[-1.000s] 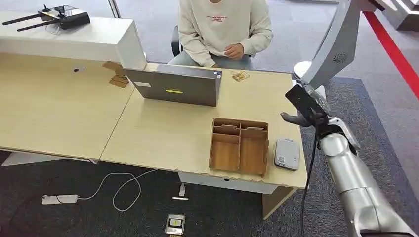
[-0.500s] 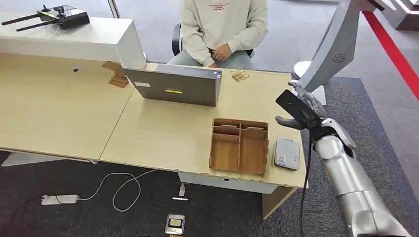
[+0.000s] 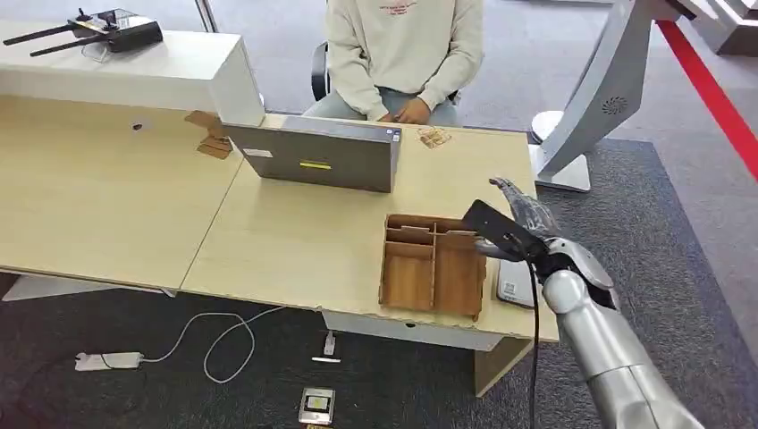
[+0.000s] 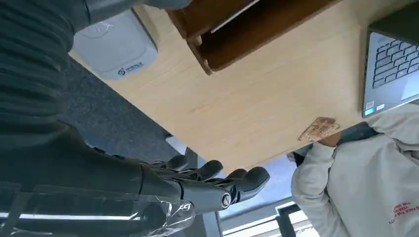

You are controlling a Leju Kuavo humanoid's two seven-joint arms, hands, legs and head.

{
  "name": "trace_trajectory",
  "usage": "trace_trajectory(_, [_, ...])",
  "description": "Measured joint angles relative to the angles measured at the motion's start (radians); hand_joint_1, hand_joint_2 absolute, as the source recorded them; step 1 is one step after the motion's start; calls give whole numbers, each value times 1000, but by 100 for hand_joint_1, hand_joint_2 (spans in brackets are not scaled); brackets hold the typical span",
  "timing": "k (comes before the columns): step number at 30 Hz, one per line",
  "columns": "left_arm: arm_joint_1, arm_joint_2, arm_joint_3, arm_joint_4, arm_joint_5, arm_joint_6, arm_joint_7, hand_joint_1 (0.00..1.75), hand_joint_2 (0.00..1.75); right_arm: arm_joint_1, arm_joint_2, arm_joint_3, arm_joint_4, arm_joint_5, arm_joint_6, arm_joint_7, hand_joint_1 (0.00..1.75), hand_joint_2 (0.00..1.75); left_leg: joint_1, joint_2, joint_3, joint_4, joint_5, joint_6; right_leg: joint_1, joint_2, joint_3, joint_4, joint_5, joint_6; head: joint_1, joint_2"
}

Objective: Pass the card to the sensor for recognition and then transmit it.

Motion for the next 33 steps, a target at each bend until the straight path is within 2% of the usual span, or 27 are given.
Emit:
trace_trajectory(7, [1, 0, 0, 1, 17, -1, 8, 0, 0, 32, 8, 18, 25, 18, -45, -18, 0, 175, 0, 0, 0, 0, 0, 0, 0, 0, 0, 0, 0, 0, 0, 0])
trace_trajectory(11, [1, 0, 0, 1, 12, 26, 9, 0, 0, 35, 14, 26, 34, 23, -58, -18, 0, 175, 0, 0, 0, 0, 0, 0, 0, 0, 0, 0, 0, 0, 0, 0])
trace_trajectory(24, [-1, -5, 0, 2, 11, 44, -6, 0, 0, 38, 40, 32, 76, 63, -211, -56, 0, 175, 0, 0, 0, 0, 0, 0, 0, 0, 0, 0, 0, 0, 0, 0])
trace_trajectory(33, [-7, -11, 0, 2, 19, 76, -8, 0, 0, 41, 79, 32, 116, 93, -270, -66, 0, 175, 0, 0, 0, 0, 0, 0, 0, 0, 0, 0, 0, 0, 0, 0])
